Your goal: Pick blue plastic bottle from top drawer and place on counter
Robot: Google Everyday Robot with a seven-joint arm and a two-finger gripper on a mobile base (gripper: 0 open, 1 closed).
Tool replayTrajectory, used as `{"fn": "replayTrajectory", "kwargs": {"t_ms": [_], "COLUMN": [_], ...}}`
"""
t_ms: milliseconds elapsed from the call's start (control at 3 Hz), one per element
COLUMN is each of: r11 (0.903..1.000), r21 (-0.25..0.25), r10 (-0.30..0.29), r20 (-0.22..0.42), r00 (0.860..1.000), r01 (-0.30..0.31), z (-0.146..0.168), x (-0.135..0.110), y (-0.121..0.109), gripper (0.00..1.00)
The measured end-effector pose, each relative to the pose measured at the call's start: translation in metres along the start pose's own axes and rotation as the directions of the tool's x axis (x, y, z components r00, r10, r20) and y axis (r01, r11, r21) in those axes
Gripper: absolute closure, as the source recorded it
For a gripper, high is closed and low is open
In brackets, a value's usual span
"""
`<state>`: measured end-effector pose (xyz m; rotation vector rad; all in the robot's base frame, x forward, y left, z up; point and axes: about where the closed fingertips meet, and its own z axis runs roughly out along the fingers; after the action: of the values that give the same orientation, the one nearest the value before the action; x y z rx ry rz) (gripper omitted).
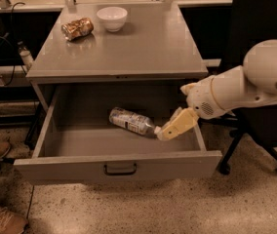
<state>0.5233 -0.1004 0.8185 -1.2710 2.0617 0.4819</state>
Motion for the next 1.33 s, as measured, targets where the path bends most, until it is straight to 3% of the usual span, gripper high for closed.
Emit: {"fn": "replayTrajectory", "kwargs": {"t_ms": [333,667,1000,1333], "r11": [0.9995,0.9987,0.997,0.9934], "r21": [-0.019,-0.031,-0.013,0.043], "r10": [0.026,0.043,0.078,0.102], "r20": [0.066,0.081,0.097,0.098], "r00": [0.997,0.996,0.992,0.99], "r01": [-0.025,-0.041,-0.077,-0.106], "z": [0.056,0.086,0.122,0.153], "x": [-0.014,-0.02,-0.018,-0.015], "y": [-0.003,-0.003,-0.012,-0.028], "gripper": [0.0,0.0,0.0,0.0]}}
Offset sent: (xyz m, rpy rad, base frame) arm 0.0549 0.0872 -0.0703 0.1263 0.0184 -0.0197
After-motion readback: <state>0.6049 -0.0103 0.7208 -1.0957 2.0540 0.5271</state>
